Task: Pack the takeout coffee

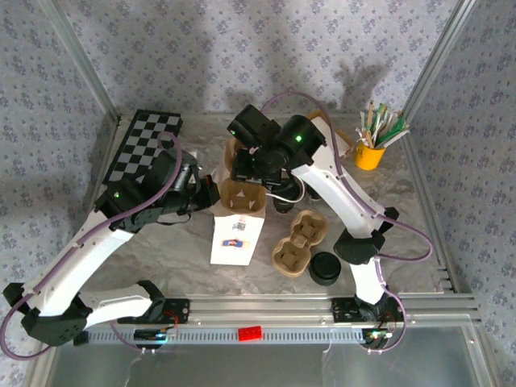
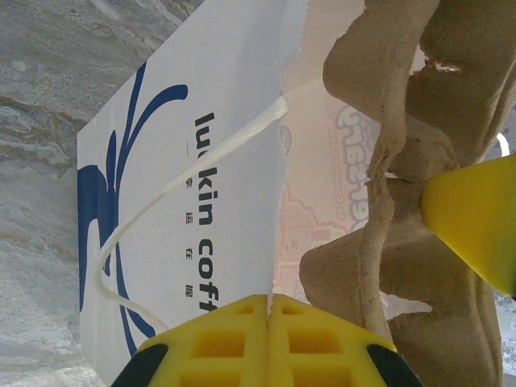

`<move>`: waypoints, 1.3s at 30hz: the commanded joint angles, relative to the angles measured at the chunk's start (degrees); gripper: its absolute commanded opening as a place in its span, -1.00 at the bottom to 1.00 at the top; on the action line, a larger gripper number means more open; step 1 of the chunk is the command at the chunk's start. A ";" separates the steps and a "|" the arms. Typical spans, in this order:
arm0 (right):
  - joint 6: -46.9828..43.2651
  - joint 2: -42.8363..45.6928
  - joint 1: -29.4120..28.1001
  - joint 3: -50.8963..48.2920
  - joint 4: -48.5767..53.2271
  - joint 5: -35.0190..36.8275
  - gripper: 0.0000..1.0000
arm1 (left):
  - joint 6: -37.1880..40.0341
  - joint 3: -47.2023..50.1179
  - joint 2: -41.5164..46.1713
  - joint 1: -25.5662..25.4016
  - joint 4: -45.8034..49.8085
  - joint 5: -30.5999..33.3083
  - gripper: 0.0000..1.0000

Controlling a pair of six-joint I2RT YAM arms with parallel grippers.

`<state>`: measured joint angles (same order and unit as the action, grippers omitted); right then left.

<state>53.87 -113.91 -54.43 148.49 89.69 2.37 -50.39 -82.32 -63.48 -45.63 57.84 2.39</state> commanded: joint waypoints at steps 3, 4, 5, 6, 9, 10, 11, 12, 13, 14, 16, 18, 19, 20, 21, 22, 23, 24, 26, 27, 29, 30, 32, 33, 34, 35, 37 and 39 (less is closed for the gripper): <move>-1.47 -0.24 -0.62 2.95 1.96 1.04 -0.09 | 0.33 -0.04 0.97 -0.16 -1.42 1.10 -1.00; -1.51 -0.26 -0.74 3.42 2.03 1.58 -0.08 | 0.35 -0.02 0.97 -0.36 -1.50 1.21 -1.00; -1.71 -0.35 -0.75 3.52 2.14 1.63 -0.07 | 0.37 -0.03 0.99 -0.48 -1.65 1.34 -1.00; -1.92 -0.43 -0.52 3.48 2.51 1.66 -0.06 | 0.31 -0.08 0.99 -0.53 -1.68 1.55 -1.00; -2.09 -0.87 -0.15 3.48 3.15 1.93 -0.06 | 0.44 -0.46 0.75 -0.84 -1.92 1.70 -1.00; -2.09 -0.96 -0.21 3.48 2.87 1.78 -0.06 | 0.47 -0.60 0.66 -0.96 -1.90 1.73 -1.00; -2.10 -1.04 -0.16 3.43 2.71 1.72 -0.05 | 0.49 -0.71 0.57 -1.06 -1.86 1.87 -1.00; -2.25 -1.20 -0.17 3.47 2.81 1.74 -0.06 | 0.55 -0.66 0.51 -1.27 -1.86 1.99 -1.00; -2.36 -1.39 -0.08 3.48 3.22 1.83 -0.05 | 0.52 -0.80 0.51 -1.34 -1.94 2.00 -1.00; -2.49 -1.62 0.02 3.48 3.61 1.93 -0.05 | 0.55 -0.86 0.47 -1.44 -1.95 2.01 -1.00; -2.64 -1.87 0.01 3.48 4.22 2.58 -0.04 | 0.71 -1.21 0.29 -1.74 -1.82 2.50 -1.00; -2.88 -2.01 -0.05 3.48 4.18 2.88 -0.04 | 0.90 -1.39 0.21 -2.07 -1.60 2.87 -1.00; -2.92 -1.93 -0.04 3.48 4.09 3.15 -0.05 | 0.95 -1.48 0.20 -2.15 -1.54 3.04 -1.00; -3.01 -1.97 0.01 3.48 4.13 3.17 -0.05 | 1.00 -1.42 0.20 -2.21 -1.49 3.14 -1.00; -3.22 -1.99 -0.07 3.31 4.04 3.08 -0.08 | 1.08 -1.43 0.20 -2.21 -1.51 3.15 -1.00; -3.24 -1.93 -0.14 3.17 3.96 2.90 -0.12 | 1.10 -1.56 0.20 -2.25 -1.43 3.30 -1.00; -3.18 -1.93 -0.19 3.13 4.00 2.90 -0.16 | 1.13 -1.61 0.31 -2.28 -1.42 3.47 -1.00; -3.19 -1.80 -0.25 3.10 3.88 2.93 -0.20 | 1.16 -1.61 0.30 -2.30 -1.42 3.50 -1.00; -3.33 -1.29 -0.46 3.08 3.14 3.33 -0.25 | 1.24 -1.61 0.37 -2.36 -1.41 3.58 -1.00; -3.36 -1.06 -0.56 2.92 2.91 3.44 -0.26 | 1.35 -1.61 0.37 -2.29 -1.38 3.67 -1.00; -3.70 -0.29 -0.50 2.25 2.33 3.47 -0.28 | 1.48 -1.68 0.33 -2.33 -1.04 3.96 -1.00; -3.86 0.29 -0.50 1.53 1.52 3.55 -0.30 | 1.52 -1.70 0.38 -2.29 -0.90 4.06 -1.00; -3.86 1.86 -0.26 -0.53 -0.59 3.58 -0.32 | 1.37 -1.55 0.47 -2.23 -0.52 4.17 -1.00; -3.71 2.42 -0.16 -1.09 -1.42 3.56 -0.32 | 1.17 -1.60 0.48 -2.30 -0.14 4.28 -1.00; -3.62 2.92 -0.14 -1.41 -2.27 3.76 -0.32 | 0.96 -1.40 0.55 -2.31 -0.06 4.18 -1.00; -3.70 3.22 -0.12 -1.59 -2.85 4.25 -0.33 | 0.69 -1.08 0.69 -2.27 -0.24 4.12 -1.00; -3.76 3.55 -0.03 -1.96 -3.54 4.74 -0.34 | -0.21 -0.18 1.32 -2.27 -0.75 4.45 -1.00; -3.70 3.54 0.24 -2.05 -3.77 4.57 -0.35 | -0.92 0.23 1.69 -2.23 -0.92 4.93 -1.00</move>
<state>50.92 -112.46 -54.54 146.76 87.33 5.37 -50.43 -82.32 -63.37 -47.42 57.23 5.85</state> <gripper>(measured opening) 0.328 0.049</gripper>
